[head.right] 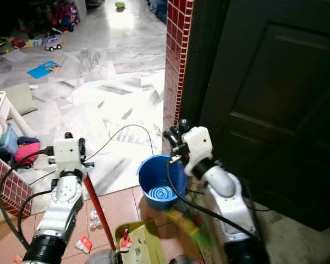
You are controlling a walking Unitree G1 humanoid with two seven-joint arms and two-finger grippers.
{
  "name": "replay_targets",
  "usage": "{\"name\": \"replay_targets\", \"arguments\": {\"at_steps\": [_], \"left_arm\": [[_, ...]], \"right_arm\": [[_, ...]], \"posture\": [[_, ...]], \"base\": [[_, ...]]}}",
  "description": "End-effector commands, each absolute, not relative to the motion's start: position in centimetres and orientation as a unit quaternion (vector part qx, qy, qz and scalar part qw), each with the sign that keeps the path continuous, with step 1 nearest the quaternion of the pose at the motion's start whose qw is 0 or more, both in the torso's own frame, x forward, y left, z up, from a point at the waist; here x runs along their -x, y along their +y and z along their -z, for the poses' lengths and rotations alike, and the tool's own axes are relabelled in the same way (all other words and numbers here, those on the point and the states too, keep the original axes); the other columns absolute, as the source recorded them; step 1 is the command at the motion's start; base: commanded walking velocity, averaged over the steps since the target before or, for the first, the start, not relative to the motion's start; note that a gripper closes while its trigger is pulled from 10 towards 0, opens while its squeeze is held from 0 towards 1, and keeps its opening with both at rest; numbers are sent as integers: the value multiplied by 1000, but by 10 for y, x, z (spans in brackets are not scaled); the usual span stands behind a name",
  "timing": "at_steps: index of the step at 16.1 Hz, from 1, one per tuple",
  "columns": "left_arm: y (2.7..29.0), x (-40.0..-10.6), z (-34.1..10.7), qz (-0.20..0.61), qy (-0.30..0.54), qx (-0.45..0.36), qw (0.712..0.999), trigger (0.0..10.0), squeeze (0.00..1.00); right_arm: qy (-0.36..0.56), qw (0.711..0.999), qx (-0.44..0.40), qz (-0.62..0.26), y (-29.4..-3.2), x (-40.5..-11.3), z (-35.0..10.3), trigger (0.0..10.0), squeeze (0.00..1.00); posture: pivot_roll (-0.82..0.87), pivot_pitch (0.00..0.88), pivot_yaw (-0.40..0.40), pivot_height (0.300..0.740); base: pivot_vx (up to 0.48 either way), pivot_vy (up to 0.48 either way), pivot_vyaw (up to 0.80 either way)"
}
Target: Sweep floor
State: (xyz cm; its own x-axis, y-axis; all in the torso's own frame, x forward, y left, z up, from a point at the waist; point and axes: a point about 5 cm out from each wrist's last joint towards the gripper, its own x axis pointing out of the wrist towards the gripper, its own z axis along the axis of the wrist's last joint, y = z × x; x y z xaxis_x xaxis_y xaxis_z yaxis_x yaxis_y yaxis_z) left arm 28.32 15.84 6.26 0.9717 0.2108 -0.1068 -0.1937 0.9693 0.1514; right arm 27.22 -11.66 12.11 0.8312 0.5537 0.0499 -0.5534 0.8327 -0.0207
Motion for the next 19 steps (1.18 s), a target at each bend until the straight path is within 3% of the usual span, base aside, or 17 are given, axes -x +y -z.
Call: {"name": "replay_targets", "arguments": {"at_steps": [1, 2, 8, 12, 15, 19], "left_arm": [[161, -278, -46, -81, 101, -124, 984, 10000, 0], [157, -278, -45, -70, 104, -125, 984, 10000, 0], [158, -278, -43, -69, 105, -134, 983, 10000, 0], [158, -278, -43, -69, 105, -134, 983, 10000, 0], [156, -277, -42, -55, 107, -121, 985, 10000, 0], [156, -276, -43, -54, 106, -118, 986, 10000, 0]], "right_arm": [[-48, 953, -36, -297, -110, -275, -135, 10000, 0], [-80, 947, -60, -304, -105, -281, -156, 10000, 0], [-127, 932, 91, -327, -129, -280, -183, 10000, 0], [-128, 931, 95, -328, -129, -280, -183, 10000, 0], [-25, 934, 81, -346, -132, -269, -134, 10000, 0], [-3, 933, 79, -351, -125, -264, -120, 10000, 0]], "posture": [[-64, 0, 28, 740], [-66, 0, 29, 740], [-80, 0, 33, 740], [-80, 0, 33, 740], [-72, 0, 32, 740], [-62, 0, 27, 740]], "base": [[0, 0, 0], [0, 0, 0], [0, 0, 0], [0, 0, 0], [0, 0, 0], [-232, 0, 0]]}}
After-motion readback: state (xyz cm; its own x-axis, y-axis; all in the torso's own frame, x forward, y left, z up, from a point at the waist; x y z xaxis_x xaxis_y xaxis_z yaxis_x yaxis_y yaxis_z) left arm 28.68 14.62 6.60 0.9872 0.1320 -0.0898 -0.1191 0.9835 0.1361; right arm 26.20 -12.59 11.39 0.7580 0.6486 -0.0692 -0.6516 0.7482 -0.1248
